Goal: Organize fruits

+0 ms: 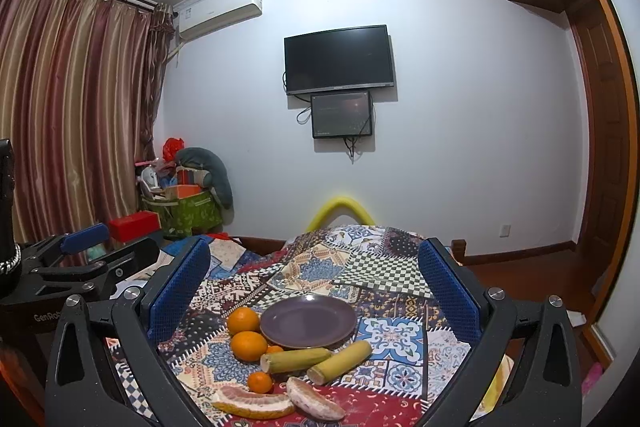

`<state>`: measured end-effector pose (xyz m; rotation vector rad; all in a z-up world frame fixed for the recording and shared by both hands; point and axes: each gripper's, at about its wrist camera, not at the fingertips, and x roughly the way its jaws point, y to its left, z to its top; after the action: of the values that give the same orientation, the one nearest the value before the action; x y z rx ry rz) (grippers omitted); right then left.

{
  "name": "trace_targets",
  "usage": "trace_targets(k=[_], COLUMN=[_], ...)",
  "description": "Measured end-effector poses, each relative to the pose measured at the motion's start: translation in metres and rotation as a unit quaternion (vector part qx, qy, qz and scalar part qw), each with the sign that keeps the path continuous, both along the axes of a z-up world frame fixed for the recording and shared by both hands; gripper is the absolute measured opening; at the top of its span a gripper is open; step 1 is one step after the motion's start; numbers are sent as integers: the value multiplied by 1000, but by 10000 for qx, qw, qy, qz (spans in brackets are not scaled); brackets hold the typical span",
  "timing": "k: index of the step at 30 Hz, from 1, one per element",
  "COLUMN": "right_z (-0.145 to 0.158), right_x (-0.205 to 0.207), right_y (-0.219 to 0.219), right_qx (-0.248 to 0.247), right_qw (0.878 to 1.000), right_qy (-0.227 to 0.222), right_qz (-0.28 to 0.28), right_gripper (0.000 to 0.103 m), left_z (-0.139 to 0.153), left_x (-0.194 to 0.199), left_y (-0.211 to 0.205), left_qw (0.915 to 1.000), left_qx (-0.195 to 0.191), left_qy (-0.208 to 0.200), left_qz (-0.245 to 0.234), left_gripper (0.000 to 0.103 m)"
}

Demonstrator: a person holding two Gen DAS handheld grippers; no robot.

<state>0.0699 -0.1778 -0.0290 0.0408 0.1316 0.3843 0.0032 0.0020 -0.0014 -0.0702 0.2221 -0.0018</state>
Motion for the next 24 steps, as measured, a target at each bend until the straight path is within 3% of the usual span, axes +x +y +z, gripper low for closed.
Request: trace_targets(k=[24], right_z=[3], right_x=[-2], right_y=[1], right_qx=[18], right_qw=[10000], right_qy=[-28], right_qz=[2], right_gripper=[103], left_z=[4], left_x=[-2], left_y=[-3], left_qw=[10000], left_qx=[21], left_qy=[-14], left_qz=[-14], left_gripper=[103])
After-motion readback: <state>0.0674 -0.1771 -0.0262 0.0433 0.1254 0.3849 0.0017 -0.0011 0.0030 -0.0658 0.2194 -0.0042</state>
